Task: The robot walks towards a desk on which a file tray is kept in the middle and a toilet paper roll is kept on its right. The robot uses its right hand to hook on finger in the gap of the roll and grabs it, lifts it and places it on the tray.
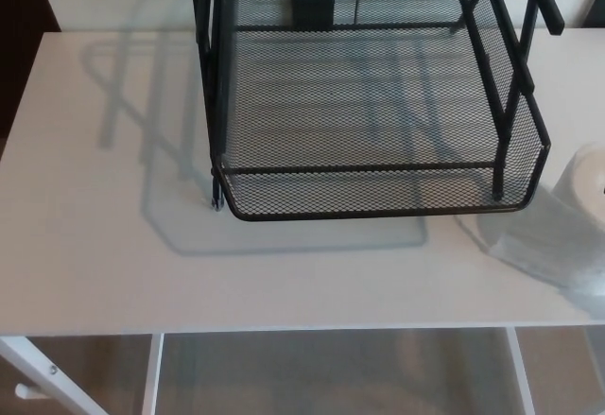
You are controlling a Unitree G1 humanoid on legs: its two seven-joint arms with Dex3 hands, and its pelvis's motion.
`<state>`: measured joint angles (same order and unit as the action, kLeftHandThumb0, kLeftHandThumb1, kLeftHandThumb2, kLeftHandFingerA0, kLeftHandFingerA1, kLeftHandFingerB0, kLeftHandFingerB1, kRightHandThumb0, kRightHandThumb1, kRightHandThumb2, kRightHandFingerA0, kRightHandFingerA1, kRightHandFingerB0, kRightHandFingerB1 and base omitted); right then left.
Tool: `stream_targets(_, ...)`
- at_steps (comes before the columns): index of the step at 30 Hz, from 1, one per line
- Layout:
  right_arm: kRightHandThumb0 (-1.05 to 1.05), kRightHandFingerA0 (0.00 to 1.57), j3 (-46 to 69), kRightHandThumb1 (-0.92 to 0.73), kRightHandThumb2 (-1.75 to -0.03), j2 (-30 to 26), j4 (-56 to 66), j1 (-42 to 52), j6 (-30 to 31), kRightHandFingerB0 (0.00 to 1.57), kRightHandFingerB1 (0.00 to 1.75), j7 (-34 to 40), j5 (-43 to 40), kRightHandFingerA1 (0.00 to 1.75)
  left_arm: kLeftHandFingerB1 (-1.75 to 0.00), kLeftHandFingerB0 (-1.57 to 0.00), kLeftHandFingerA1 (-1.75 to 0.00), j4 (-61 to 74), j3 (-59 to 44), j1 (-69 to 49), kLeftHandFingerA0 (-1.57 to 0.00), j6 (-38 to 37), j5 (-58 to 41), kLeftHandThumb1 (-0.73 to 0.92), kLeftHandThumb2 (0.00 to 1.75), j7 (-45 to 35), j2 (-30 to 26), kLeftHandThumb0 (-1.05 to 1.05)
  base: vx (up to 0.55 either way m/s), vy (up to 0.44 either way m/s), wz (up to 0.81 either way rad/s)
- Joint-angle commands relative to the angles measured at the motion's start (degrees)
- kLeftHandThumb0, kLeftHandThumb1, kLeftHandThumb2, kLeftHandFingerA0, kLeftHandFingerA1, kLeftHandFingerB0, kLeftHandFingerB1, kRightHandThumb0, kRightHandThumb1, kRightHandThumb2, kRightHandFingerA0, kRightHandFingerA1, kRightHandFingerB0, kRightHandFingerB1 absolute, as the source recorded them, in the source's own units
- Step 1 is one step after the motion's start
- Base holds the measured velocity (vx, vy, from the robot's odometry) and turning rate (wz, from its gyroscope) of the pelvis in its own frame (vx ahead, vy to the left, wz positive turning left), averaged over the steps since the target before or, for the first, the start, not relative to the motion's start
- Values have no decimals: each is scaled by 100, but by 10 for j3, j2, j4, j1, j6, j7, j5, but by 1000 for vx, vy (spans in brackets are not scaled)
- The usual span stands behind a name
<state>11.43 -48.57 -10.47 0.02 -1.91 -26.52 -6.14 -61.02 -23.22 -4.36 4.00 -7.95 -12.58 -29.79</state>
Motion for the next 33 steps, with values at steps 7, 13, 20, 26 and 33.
stream_targets(7,-60,29,-100,-47,-55,-33,-9,-12,-1,8,29,-29,113,45,-73,-4,-98,16,1,-7,-19,-7,-1,92,74,3,-14,-89,0,0,0)
stream_targets(13,-60,29,-136,-49,-53,-39,-31,-32,-13,4,30,-42,135,46,-74,-6,-98,3,4,1,-21,-14,2,92,73,3,-16,-88,0,0,0)
stream_targets(20,-61,28,-140,-38,-75,-30,-8,-48,12,5,27,-48,141,53,-72,-9,-93,-16,14,11,-27,-18,9,92,73,7,-23,-88,0,0,0)
stream_targets(26,-62,31,-127,-39,-75,-23,17,-55,19,5,29,-40,143,54,-75,-7,-99,-15,23,7,-24,-25,13,92,74,7,-25,-89,0,0,0)
stream_targets(33,-57,16,-97,-39,-79,-37,19,-57,43,0,22,-32,156,51,-74,-6,-101,-17,23,5,-24,-29,7,92,73,1,-27,-89,0,0,0)
